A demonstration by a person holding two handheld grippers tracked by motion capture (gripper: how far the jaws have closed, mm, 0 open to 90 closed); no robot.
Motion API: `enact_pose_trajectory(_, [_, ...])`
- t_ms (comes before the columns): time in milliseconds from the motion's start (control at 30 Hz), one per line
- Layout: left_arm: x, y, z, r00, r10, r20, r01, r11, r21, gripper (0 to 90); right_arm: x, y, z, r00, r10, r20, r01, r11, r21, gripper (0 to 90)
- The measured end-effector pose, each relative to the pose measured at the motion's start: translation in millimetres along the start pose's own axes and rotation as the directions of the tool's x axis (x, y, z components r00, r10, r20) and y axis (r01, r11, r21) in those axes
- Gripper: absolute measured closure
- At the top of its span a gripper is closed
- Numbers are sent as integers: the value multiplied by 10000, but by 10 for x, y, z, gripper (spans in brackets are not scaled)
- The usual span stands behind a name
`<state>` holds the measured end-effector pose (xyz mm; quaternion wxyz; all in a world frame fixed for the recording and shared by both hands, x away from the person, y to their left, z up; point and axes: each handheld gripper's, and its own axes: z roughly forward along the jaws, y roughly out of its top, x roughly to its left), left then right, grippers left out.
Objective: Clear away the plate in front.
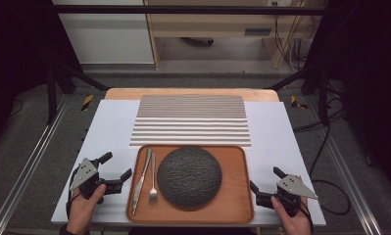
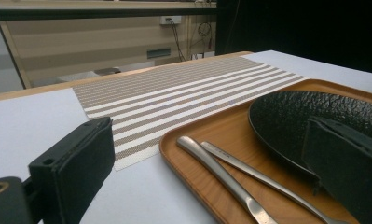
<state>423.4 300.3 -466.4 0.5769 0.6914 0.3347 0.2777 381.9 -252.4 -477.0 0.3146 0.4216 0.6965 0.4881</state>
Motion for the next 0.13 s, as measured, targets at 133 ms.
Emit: enact_pose_trajectory(133, [-11, 26, -23, 10000, 43, -89, -45, 9998, -212, 22, -6, 2, -7, 10000, 68, 4, -67, 10000, -55, 39])
